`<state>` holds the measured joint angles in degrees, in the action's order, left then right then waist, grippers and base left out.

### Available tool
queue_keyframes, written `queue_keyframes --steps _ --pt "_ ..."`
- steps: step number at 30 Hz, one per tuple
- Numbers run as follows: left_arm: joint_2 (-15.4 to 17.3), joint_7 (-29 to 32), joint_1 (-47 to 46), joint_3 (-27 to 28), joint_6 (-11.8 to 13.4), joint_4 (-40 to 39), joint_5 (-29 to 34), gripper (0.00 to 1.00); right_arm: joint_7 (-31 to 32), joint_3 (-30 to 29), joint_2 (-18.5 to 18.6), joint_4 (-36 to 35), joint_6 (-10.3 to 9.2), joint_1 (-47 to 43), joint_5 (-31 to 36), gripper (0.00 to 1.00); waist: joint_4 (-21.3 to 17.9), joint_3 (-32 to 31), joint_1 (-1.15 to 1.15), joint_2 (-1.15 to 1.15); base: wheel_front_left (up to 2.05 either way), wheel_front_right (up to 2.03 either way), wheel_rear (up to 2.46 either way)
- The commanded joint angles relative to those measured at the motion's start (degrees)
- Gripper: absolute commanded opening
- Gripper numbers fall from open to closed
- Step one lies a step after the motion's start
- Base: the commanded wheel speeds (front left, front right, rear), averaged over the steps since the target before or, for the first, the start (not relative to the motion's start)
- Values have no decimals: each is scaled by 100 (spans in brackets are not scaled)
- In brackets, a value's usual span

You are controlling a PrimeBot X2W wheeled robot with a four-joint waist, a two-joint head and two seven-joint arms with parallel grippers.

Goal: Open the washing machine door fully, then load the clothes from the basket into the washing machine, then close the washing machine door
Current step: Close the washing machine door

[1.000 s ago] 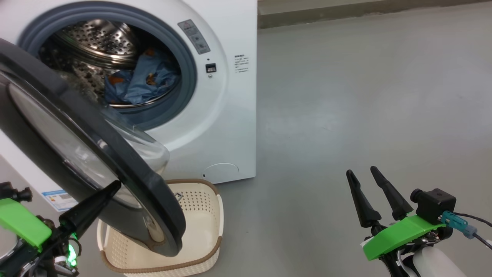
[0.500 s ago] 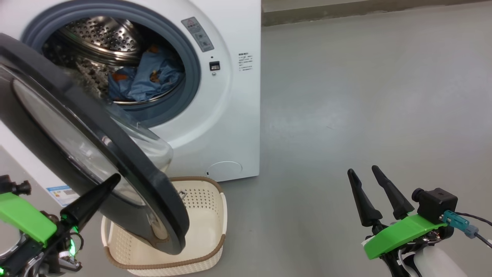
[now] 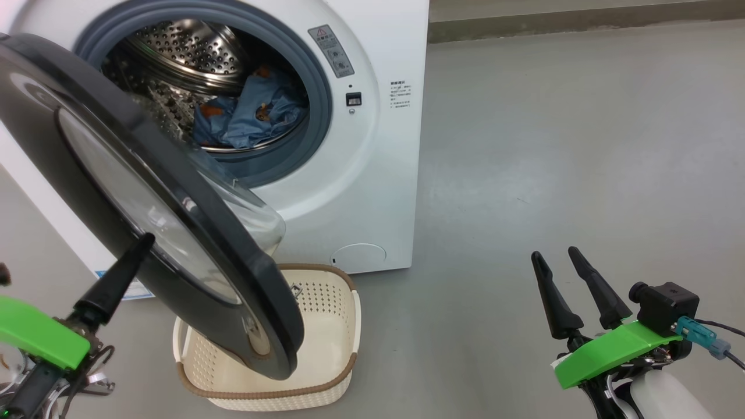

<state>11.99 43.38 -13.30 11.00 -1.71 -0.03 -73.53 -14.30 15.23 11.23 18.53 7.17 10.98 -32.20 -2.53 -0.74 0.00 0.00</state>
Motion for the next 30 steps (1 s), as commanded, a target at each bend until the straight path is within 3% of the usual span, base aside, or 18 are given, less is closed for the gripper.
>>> queue_keyframes --steps 1,6,13,22,30 --pt "265 -198 -245 177 -182 -202 280 100 -70 97 51 -158 32 57 46 100 -4 4 0 0 0 0 0" --pt "403 -1084 22 7 -498 -226 1216 100 -70 118 69 -178 32 63 32 100 -61 23 0 0 0 0 0" --pt "687 -2673 457 -465 -574 -160 2453 100 -70 128 99 -179 32 81 11 100 -170 45 0 0 0 0 0" --pt "674 -4546 856 -856 -577 489 3195 100 -70 113 129 -196 32 86 14 100 -274 19 0 0 0 0 0" --pt "559 -5562 990 -1061 -570 1293 3749 100 -70 86 163 -236 32 86 24 100 -311 19 0 0 0 0 0"
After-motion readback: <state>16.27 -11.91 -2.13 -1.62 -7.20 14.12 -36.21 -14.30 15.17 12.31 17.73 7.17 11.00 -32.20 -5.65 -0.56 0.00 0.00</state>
